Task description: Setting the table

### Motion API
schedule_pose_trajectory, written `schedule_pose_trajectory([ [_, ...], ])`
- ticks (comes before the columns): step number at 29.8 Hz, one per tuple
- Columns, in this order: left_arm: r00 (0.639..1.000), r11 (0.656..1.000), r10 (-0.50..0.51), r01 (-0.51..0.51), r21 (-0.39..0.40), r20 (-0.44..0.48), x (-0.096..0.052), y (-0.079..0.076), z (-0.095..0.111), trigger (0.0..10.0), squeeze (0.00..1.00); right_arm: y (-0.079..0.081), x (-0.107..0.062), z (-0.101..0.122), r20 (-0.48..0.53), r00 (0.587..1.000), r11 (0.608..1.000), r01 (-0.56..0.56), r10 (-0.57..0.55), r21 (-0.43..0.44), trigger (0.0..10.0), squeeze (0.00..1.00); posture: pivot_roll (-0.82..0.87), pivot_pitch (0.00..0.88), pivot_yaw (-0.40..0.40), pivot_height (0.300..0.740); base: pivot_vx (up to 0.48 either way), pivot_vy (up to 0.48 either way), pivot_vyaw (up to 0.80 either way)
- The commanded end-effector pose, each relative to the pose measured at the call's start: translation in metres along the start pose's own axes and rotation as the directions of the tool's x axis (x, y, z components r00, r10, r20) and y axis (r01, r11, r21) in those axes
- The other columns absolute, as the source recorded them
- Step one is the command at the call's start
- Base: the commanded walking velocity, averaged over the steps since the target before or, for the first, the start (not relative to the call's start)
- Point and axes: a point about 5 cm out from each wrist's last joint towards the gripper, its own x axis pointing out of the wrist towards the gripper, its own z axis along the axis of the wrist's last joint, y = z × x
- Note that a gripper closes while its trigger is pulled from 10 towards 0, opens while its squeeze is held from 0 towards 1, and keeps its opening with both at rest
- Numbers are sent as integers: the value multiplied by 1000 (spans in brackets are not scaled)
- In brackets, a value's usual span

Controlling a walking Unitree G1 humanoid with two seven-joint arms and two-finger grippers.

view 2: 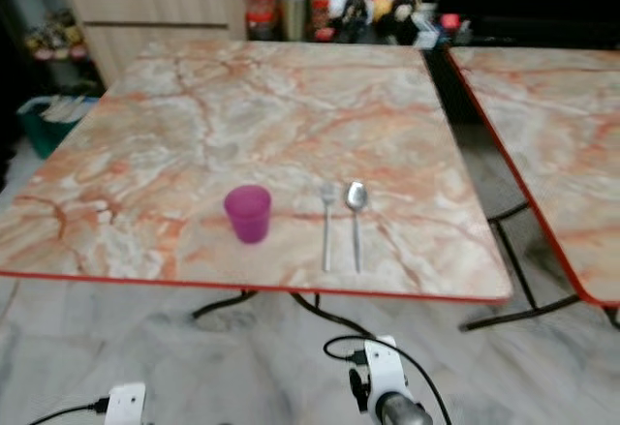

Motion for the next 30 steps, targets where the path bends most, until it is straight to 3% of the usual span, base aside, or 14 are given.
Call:
schedule_pose_trajectory([
  [1,1000,1000,2,-2,14,-23,-1,2,-6,10000,0,-4,-2,-5,10,1000,1000,7,-7,2,10000,0,114,65,-20,715,0,0,0],
  [13,1000,1000,13,-12,25,-27,-1,6,-8,10000,0,-21,-16,-21,109,994,999,36,-33,-26,10000,0,101,85,-14,715,0,0,0],
  [17,999,999,8,-7,41,-33,-2,6,-9,10000,0,-31,-24,-17,219,974,997,64,-55,-35,10000,0,81,98,-10,715,0,0,0],
  [24,999,999,1,0,50,-37,-2,5,-10,10000,0,-33,-31,-11,311,949,997,63,-43,-54,10000,0,64,108,-10,715,0,0,0],
  [30,999,999,3,-1,50,-38,-1,5,-9,10000,0,-34,-47,-13,396,918,995,48,-8,-92,10000,0,58,116,-17,715,0,0,0],
])
